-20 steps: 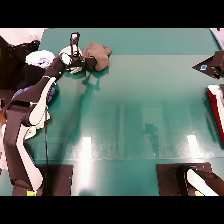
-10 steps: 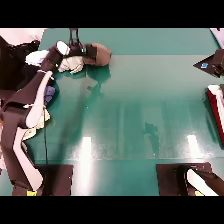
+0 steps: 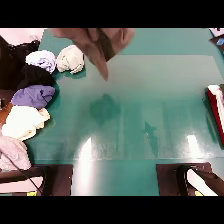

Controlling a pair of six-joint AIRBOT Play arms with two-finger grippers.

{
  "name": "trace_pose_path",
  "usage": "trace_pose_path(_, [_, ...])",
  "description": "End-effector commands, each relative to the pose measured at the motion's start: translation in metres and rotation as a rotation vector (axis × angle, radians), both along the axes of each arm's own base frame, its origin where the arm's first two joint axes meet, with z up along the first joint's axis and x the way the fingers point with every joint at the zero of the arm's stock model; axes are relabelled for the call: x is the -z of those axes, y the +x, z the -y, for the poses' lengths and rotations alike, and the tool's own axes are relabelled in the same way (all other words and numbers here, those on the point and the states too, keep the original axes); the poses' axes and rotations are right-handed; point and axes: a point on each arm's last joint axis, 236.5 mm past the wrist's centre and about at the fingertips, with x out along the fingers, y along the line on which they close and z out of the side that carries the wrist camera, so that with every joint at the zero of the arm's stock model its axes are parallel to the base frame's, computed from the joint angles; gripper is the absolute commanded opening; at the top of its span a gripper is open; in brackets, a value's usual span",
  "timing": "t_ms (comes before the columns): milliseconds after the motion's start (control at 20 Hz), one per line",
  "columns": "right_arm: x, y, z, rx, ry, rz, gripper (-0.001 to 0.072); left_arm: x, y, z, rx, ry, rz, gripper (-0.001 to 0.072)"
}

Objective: Fold the shirts.

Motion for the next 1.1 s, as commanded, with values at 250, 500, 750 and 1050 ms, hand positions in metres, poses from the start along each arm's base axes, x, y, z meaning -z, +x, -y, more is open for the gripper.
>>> trace_pose_path(250, [-0.091,-0.018,-0.003,0.007,-0.050,0.216,0.0018,0.107,-0.101,0.032,0.401,0.097,-0.435,0.0024])
trace_pose_path(500, [-0.074,-0.023,-0.010,-0.034,-0.062,0.143,0.0018,0.219,-0.046,0.019,0.177,0.100,-0.636,0.0538])
trace_pose_path(750, [-0.046,-0.020,-0.013,-0.075,-0.066,0.038,0.0018,0.235,-0.049,-0.027,0.099,0.155,-0.768,0.0541])
trace_pose_path(1050, [-0.009,-0.009,-0.014,-0.120,-0.056,-0.091,0.0018,0.358,-0.128,-0.041,0.106,0.219,-1.160,0.0541])
